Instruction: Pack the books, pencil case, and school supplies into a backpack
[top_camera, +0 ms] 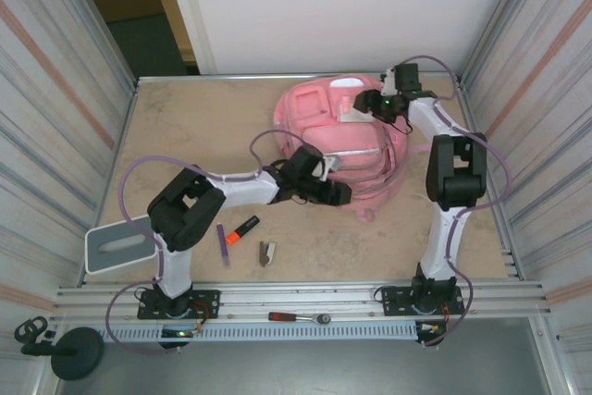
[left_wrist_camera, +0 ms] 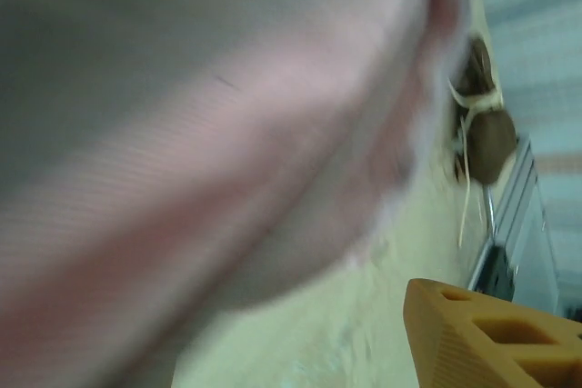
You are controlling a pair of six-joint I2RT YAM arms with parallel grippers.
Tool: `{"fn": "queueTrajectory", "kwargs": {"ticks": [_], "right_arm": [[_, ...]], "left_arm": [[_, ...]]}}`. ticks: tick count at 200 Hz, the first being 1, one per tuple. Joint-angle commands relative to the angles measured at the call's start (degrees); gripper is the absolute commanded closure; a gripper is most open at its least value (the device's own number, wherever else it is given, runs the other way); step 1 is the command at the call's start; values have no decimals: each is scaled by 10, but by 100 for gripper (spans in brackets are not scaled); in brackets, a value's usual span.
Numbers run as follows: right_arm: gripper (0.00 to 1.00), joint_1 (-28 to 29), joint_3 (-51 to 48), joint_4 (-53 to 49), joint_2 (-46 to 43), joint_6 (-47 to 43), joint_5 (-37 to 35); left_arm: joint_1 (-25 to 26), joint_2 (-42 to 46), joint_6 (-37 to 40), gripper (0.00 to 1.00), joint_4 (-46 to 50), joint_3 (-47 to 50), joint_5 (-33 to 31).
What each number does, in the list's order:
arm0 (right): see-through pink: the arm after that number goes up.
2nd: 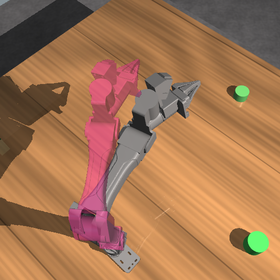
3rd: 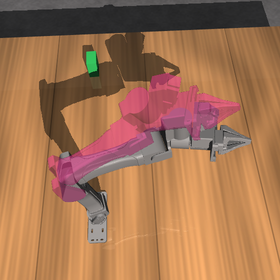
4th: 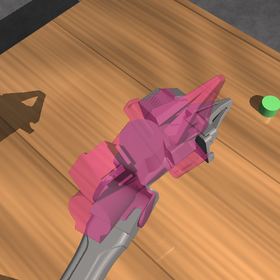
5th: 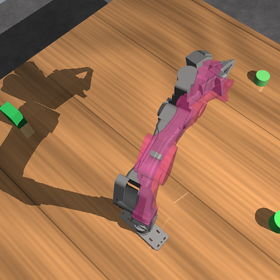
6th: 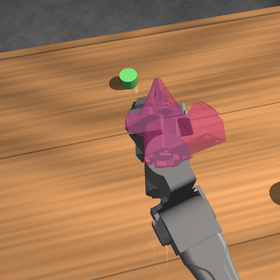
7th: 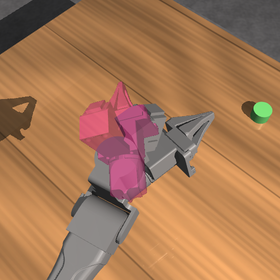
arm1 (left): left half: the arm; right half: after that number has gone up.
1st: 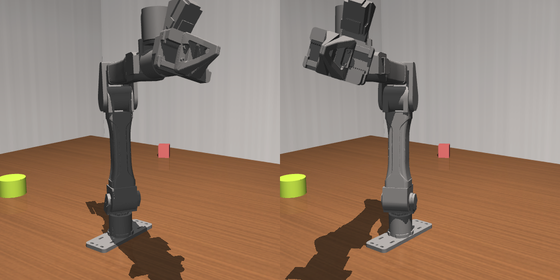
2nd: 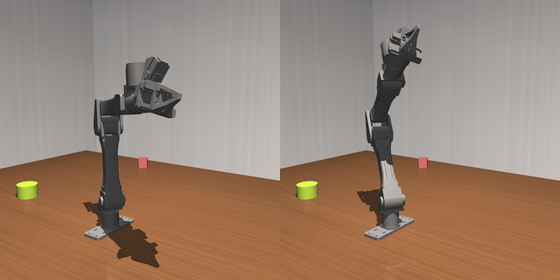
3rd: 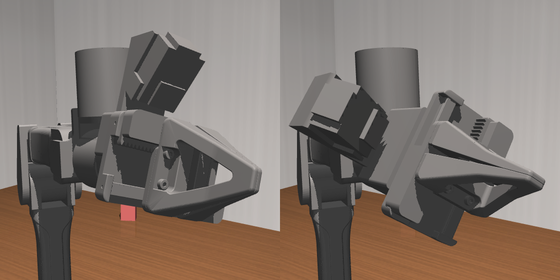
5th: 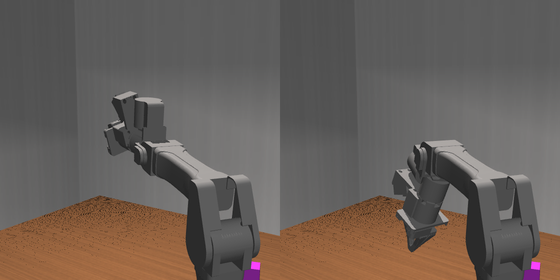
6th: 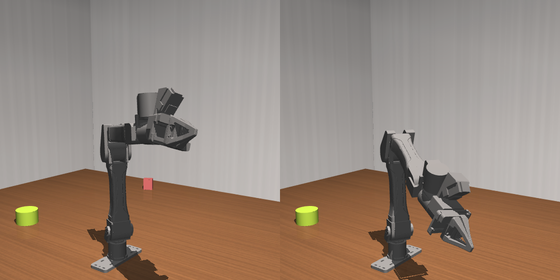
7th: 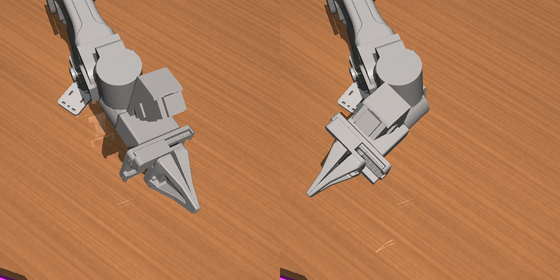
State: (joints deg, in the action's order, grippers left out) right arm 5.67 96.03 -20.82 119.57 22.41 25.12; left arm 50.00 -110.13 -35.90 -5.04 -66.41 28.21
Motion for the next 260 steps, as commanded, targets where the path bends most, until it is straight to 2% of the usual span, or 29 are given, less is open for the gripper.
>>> {"fn": "queueTrajectory", "kwargs": {"ticks": [1,23,41,58,71,83,96,116,128,153,171,198,233,260], "right_arm": [[38,46,61,-108,18,-29,40],[38,41,66,-135,-14,-51,-20],[37,41,33,-143,-67,-68,-66],[37,46,-33,-124,-132,-72,-88],[37,52,-99,-100,-188,-68,-89],[37,59,-162,-78,-239,-58,-77],[37,71,-234,-54,-292,-45,-60],[37,99,-337,-41,-367,-33,-55],[36,109,-392,-41,-407,-22,-57],[35,114,-505,18,-482,34,-23],[34,113,-542,51,-491,54,-15],[34,93,-549,89,-452,56,3],[37,17,-513,94,-379,26,32],[39,-36,-454,91,-318,7,38]], "left_arm": [[31,53,75,32,46,-27,-17],[52,95,155,30,101,-30,-25],[56,149,217,29,127,-5,-37],[51,213,259,27,135,39,-85],[32,262,264,26,133,70,-128],[-6,300,242,25,125,96,-155],[-74,330,192,25,118,121,-161],[-200,350,106,24,84,158,-126],[-259,343,75,24,49,170,-110],[-314,271,66,24,40,129,-86],[-317,189,64,24,50,73,-56],[-305,102,47,30,44,33,-24],[-243,107,42,32,-1,84,-24],[-178,109,40,33,-39,107,-1]]}}
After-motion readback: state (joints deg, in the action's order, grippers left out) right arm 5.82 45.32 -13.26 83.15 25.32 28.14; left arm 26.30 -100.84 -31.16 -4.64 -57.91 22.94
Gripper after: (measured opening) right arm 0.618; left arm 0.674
